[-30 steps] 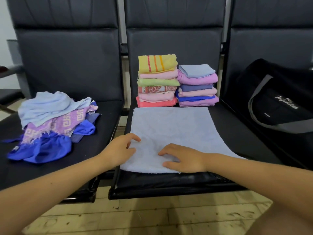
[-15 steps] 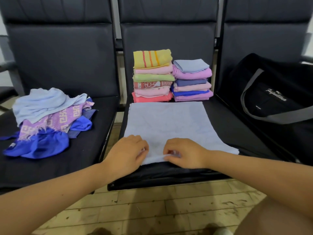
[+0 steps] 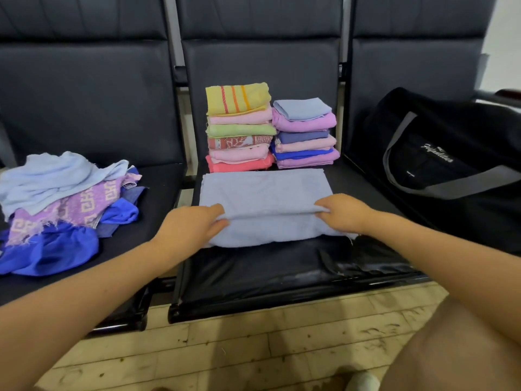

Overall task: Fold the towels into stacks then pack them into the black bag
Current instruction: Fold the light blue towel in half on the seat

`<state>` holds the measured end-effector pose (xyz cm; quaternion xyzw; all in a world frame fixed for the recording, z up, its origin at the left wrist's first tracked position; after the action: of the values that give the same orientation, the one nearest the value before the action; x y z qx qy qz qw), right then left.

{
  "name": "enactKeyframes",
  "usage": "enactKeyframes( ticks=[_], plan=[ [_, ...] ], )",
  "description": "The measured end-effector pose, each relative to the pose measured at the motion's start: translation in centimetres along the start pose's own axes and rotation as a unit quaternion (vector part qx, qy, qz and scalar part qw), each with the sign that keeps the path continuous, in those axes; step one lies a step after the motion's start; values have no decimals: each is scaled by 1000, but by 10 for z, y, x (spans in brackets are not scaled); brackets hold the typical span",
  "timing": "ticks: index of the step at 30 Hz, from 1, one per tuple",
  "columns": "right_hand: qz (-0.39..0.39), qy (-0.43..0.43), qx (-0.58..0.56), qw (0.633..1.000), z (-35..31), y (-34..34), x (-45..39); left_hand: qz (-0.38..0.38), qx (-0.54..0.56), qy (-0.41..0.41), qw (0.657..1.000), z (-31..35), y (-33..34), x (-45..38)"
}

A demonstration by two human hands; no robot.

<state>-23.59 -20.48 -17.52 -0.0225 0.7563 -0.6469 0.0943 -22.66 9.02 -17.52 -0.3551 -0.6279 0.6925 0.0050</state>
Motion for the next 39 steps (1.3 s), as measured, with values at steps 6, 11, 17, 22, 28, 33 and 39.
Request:
enactKeyframes(
  ticks=[6, 11, 17, 22, 28, 33, 39],
  plan=[
    [52, 108, -165, 979, 53, -21, 3, 9, 65, -49, 997, -16, 0, -12],
    [128, 195, -483, 844, 67, -32, 11, 48, 284, -219, 932, -29, -2, -17],
    [78, 239, -497, 831, 63, -17, 12, 3, 472, -320, 821, -42, -3, -11],
    [40, 258, -422, 868, 62, -6, 7, -22, 481, -288, 828, -44, -3, -12],
    [72, 298, -358, 882, 69, 4, -10, -75, 347, -276, 893, -46, 15, -25],
    [104, 304, -333, 886, 79, 10, -29, -29, 263, -237, 935, -53, 30, -49],
    [180, 291, -254, 904, 93, 12, -53, 16, 195, -244, 950, -59, 51, -90]
  ],
)
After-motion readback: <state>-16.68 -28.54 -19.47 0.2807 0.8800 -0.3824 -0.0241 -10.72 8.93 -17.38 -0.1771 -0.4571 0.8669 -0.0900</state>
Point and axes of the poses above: each hand's wrist, its own x-axis away from the middle knuckle, its own y-axis out of the palm, z = x × y, the point moved 4 cm from there along -x, towards the middle knuckle, and after that the axes turned 8 degrees about z, right-handed, at the moved point
